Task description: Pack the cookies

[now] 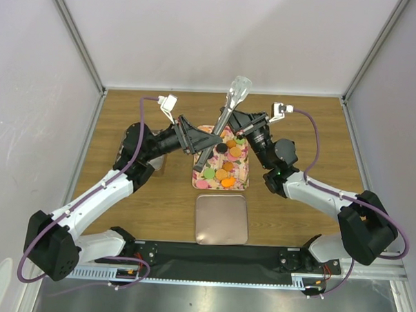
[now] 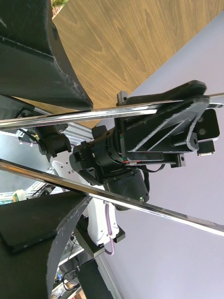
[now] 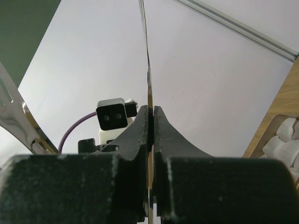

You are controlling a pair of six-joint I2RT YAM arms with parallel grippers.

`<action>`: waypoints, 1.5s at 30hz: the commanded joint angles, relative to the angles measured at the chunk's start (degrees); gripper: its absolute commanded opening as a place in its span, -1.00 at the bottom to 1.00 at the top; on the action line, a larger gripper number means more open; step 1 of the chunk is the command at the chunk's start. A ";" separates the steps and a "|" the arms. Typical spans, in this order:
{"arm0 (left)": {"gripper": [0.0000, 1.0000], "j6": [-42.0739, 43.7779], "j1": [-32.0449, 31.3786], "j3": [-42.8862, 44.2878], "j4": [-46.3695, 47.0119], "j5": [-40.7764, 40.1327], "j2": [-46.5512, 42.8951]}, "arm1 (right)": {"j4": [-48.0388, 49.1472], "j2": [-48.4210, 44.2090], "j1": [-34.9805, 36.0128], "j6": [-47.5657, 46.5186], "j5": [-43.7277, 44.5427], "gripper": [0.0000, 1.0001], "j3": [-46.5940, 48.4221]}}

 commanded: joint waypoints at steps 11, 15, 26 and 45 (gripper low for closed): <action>0.47 2.51 0.33 2.26 0.87 3.17 1.08 | 5.41 0.66 -1.52 2.12 -0.19 -1.00 1.62; 0.40 1.89 0.24 2.53 1.22 4.31 1.78 | 5.67 1.36 -1.52 2.21 -1.07 -1.00 1.97; 0.25 4.97 0.24 2.97 -3.43 2.21 -0.15 | 2.86 -1.01 -0.29 -0.52 1.30 -1.00 0.83; 0.04 8.92 0.33 5.25 -10.12 -1.40 -2.26 | 3.29 -5.15 -0.29 -4.83 2.88 -0.47 -3.74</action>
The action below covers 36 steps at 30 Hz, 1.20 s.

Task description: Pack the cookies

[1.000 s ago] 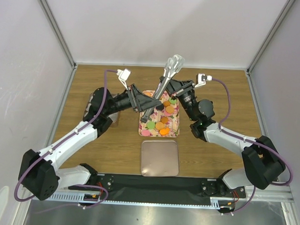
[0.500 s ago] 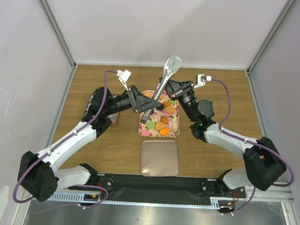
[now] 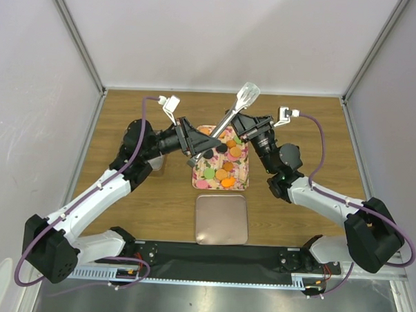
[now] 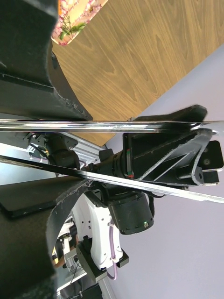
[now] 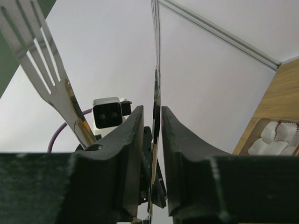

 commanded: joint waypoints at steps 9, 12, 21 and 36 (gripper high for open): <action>0.04 2.00 0.33 3.11 -0.07 -0.04 -0.51 | 3.82 -0.77 -1.32 -1.09 -0.36 -0.83 -1.23; 0.08 1.21 0.33 3.02 0.89 1.01 -0.16 | 4.26 -0.25 -1.76 0.05 -0.54 -1.00 -1.23; 0.16 1.12 0.68 3.73 0.02 3.12 0.20 | 8.83 2.74 -3.51 2.60 -3.61 -1.00 -0.01; 0.39 -2.31 2.09 1.44 3.01 6.99 0.20 | 20.17 10.30 -4.75 7.96 -10.90 -1.00 2.54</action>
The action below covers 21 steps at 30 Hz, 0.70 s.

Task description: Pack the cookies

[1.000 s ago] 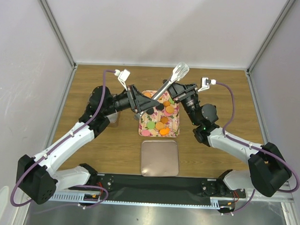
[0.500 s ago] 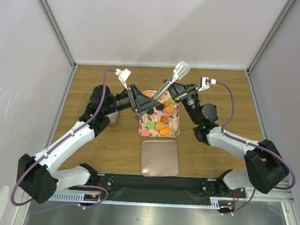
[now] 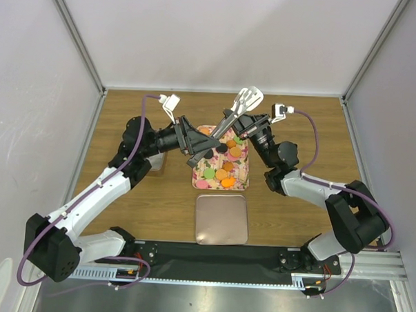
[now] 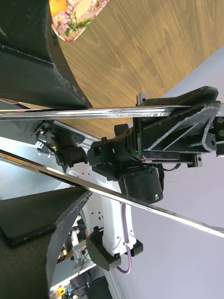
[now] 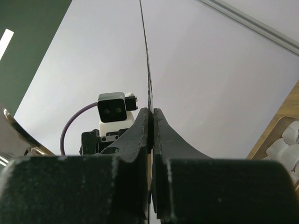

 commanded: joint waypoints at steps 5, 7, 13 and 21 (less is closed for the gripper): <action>0.41 -0.98 0.45 0.90 3.51 3.15 -0.50 | 9.18 1.98 -0.38 1.30 -2.43 -1.00 3.24; 0.43 -0.98 0.45 0.81 3.42 3.41 -0.24 | 9.53 2.33 -0.29 1.21 -3.57 -1.00 4.21; 0.50 0.25 0.45 1.07 2.02 4.64 0.55 | 7.69 2.07 -0.20 0.86 -4.54 -1.00 5.62; 0.47 1.49 0.45 1.51 -0.01 4.91 0.46 | 6.20 1.89 0.24 -0.19 -4.80 -1.00 6.67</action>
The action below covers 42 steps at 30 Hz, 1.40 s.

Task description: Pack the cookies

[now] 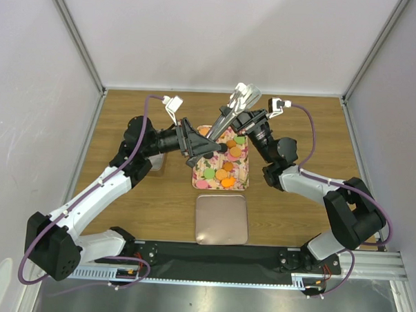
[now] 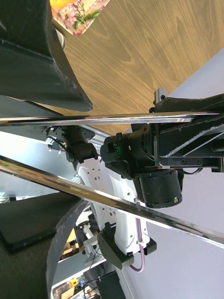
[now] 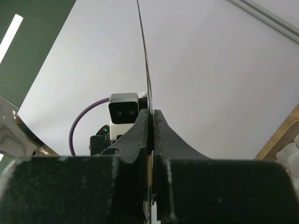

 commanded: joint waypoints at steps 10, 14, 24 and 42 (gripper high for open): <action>0.18 2.78 0.04 2.48 -1.58 -0.17 -0.81 | 3.88 -1.91 1.25 -4.29 -0.43 -0.74 2.32; 0.15 4.71 0.04 3.45 -3.87 -1.93 -1.33 | -2.26 -5.77 1.25 -7.10 1.58 -0.24 0.57; 0.09 6.91 0.04 4.33 -4.76 -5.18 -1.77 | -30.37 -24.84 0.72 -15.19 15.72 0.50 -5.94; 0.05 25.45 -5.67 7.05 -31.73 -34.87 1.21 | -88.84 -36.73 -6.05 -32.85 26.55 0.67 4.43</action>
